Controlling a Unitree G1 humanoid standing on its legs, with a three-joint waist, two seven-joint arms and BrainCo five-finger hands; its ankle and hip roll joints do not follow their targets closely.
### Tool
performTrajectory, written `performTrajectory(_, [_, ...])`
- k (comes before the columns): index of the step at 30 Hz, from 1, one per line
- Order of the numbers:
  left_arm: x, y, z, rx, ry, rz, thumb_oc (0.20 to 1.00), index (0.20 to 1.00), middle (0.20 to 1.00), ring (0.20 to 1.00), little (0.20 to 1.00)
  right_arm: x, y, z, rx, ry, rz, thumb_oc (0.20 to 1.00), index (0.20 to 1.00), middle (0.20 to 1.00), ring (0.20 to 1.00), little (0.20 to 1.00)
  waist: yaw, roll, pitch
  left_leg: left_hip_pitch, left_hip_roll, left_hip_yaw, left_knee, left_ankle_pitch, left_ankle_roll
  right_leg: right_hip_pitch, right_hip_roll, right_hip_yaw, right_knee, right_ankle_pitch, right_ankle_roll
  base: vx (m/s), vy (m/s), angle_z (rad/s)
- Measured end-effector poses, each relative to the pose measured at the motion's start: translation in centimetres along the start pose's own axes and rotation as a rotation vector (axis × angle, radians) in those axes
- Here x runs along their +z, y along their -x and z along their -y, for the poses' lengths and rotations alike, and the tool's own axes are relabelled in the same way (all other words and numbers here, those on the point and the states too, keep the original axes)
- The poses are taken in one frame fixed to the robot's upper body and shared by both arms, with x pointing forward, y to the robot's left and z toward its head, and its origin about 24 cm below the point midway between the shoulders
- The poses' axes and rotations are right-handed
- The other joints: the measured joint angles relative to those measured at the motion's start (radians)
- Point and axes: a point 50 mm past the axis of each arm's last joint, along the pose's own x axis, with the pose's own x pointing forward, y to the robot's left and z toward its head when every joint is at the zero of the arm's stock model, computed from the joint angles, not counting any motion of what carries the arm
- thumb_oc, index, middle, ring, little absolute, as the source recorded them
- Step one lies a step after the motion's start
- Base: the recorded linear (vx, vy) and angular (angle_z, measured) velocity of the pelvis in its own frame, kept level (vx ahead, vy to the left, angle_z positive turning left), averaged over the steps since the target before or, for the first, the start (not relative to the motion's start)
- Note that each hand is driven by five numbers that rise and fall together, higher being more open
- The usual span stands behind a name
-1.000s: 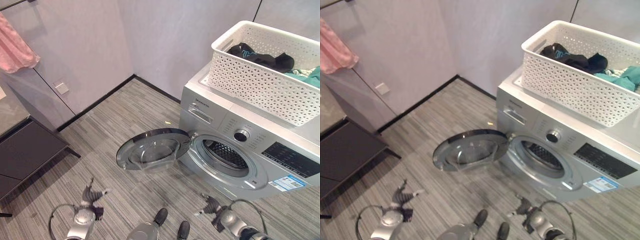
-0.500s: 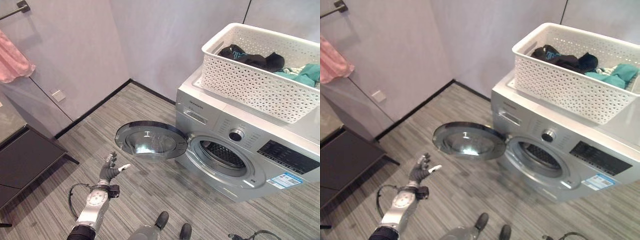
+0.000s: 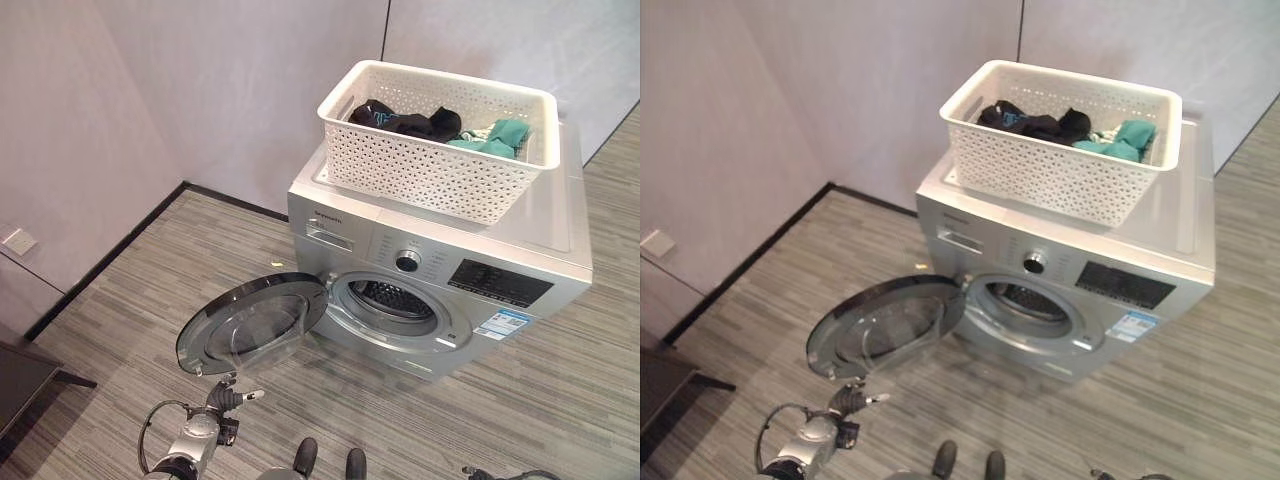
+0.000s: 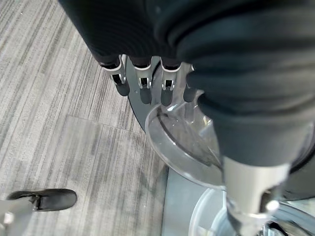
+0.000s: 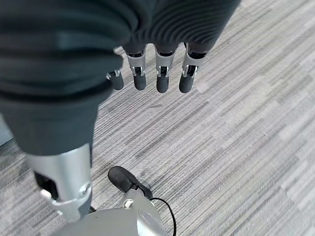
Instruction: Grab the laundry basket,head to the washer,open it,put in the laundry and shut it.
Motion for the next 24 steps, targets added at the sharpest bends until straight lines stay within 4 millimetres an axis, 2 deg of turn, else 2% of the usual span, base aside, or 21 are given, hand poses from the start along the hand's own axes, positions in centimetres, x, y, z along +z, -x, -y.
performTrajectory(4, [1.7, -0.5, -0.9, 0.034, -0.108, 0.024, 1.0, 1.0, 1.0, 1.0, 1.0, 0.9, -0.1, -0.1, 0.003, -0.006, 0.018, 1.0, 1.0, 1.0, 1.0, 1.0, -0.004, -0.054, 0.02, -0.03, 0.0, 0.016, 0.0, 0.001, 0.0, -0.035, -0.001, 0.017, 0.0, 0.01, 0.006, 0.0, 0.009, -0.11])
performTrajectory(7, [2.4, -0.7, -1.3, 0.062, -0.151, 0.04, 1.0, 1.0, 1.0, 1.0, 1.0, 1.3, -0.1, -0.1, 0.004, -0.012, 0.028, 1.0, 1.0, 1.0, 1.0, 1.0, -0.003, -0.079, 0.028, -0.034, 0.0, 0.031, 0.0, -0.001, 0.003, -0.043, -0.001, 0.031, 0.001, 0.012, 0.008, 0.03, 0.011, -0.12])
performTrajectory(15, [2.0, -0.6, -1.4, 0.062, -0.185, 0.031, 1.0, 1.0, 1.0, 1.0, 1.0, 1.7, -0.1, -0.3, 0.012, -0.013, 0.042, 1.0, 1.0, 1.0, 1.0, 1.0, -0.005, -0.085, 0.029, 0.003, -0.005, 0.036, -0.001, -0.01, 0.016, -0.007, -0.007, 0.034, 0.004, 0.01, 0.017, 0.02, 0.008, -0.02])
performTrajectory(24, [1.9, -0.5, -1.6, 0.094, -0.234, 0.033, 1.0, 1.0, 1.0, 1.0, 1.0, 1.5, -0.1, -0.9, 0.026, 0.005, 0.045, 1.0, 1.0, 1.0, 1.0, 1.0, -0.005, -0.086, 0.028, 0.002, -0.004, 0.036, -0.001, -0.012, 0.014, -0.008, -0.006, 0.035, 0.0, 0.005, 0.02, 0.0, 0.0, 0.0])
